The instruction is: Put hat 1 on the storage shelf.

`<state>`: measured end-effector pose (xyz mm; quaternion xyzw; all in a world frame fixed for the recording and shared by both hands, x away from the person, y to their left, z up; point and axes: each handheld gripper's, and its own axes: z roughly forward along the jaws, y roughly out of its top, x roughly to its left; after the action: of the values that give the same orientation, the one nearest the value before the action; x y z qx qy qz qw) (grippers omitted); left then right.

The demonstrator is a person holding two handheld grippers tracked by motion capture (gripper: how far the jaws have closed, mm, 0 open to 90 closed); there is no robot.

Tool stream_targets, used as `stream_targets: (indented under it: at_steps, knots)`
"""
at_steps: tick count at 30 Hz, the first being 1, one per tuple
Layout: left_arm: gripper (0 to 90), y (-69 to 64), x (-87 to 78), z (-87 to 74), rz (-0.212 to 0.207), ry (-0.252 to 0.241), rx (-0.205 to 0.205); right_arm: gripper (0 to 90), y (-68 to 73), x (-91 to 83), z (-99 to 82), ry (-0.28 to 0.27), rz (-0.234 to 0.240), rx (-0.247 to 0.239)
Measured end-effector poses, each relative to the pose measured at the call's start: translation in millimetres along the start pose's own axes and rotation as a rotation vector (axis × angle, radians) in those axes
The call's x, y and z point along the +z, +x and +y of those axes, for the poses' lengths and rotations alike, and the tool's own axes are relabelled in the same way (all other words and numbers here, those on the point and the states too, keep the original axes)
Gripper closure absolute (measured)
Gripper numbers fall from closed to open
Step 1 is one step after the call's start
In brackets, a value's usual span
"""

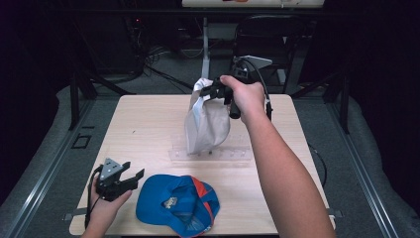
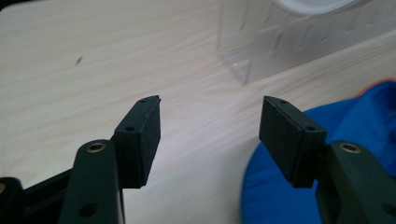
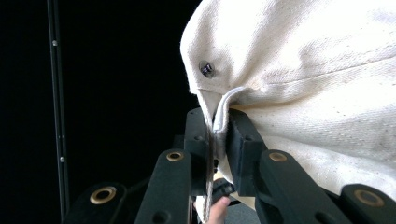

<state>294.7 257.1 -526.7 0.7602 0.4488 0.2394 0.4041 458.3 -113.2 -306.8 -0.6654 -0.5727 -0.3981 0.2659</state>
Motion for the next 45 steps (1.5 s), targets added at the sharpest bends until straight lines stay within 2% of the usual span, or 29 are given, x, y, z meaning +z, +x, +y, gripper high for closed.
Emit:
stream_targets:
  at_steps: [1, 7, 10, 17, 20, 22, 25, 28, 34, 38, 40, 45]
  knots:
    - [38.5, -8.2, 1.3, 6.8, -0.024, -0.004, 0.018, 79.3, 0.4, 0.5, -0.4, 0.0, 0.0, -0.002]
    - [37.4, -50.5, 21.2, 41.7, -0.094, -0.026, 0.112, 78.7, 2.0, 1.4, -1.7, 0.009, 0.007, -0.009]
    - [37.5, -70.4, 34.7, 56.6, -0.119, -0.044, 0.133, 78.5, 1.4, 0.7, -1.5, 0.006, 0.009, -0.012]
    - [38.0, -99.2, 55.4, 76.5, -0.14, -0.048, 0.153, 78.3, 0.8, -1.7, -1.4, 0.014, 0.009, -0.014]
    - [38.9, -111.4, 66.7, 82.9, -0.139, -0.036, 0.181, 78.1, 0.6, -2.6, -1.7, 0.014, 0.011, -0.018]
    - [42.3, -114.6, 73.8, 84.1, -0.125, -0.012, 0.2, 78.0, 0.6, -2.7, -1.8, 0.015, 0.015, -0.021]
    - [53.9, -115.1, 87.1, 83.8, -0.097, 0.038, 0.204, 77.7, 0.6, -2.5, -2.4, 0.021, 0.019, -0.027]
    - [64.2, -112.5, 90.2, 83.8, -0.075, 0.048, 0.213, 77.6, 0.2, -2.6, -2.7, 0.023, 0.018, -0.03]
    - [74.6, -104.6, 85.8, 84.8, -0.093, 0.031, 0.232, 77.4, 1.4, -3.6, -3.4, 0.018, 0.028, -0.032]
    - [77.0, -99.7, 81.5, 84.9, -0.104, 0.012, 0.237, 77.4, 5.6, -4.2, -4.3, 0.009, 0.028, -0.041]
    - [77.4, -96.4, 79.9, 83.8, -0.118, 0.004, 0.232, 77.4, 7.9, -4.1, -4.8, 0.01, 0.021, -0.048]
    - [77.6, -83.9, 79.3, 79.2, -0.184, -0.021, 0.178, 77.5, 11.6, -1.7, -5.8, 0.016, 0.012, -0.055]
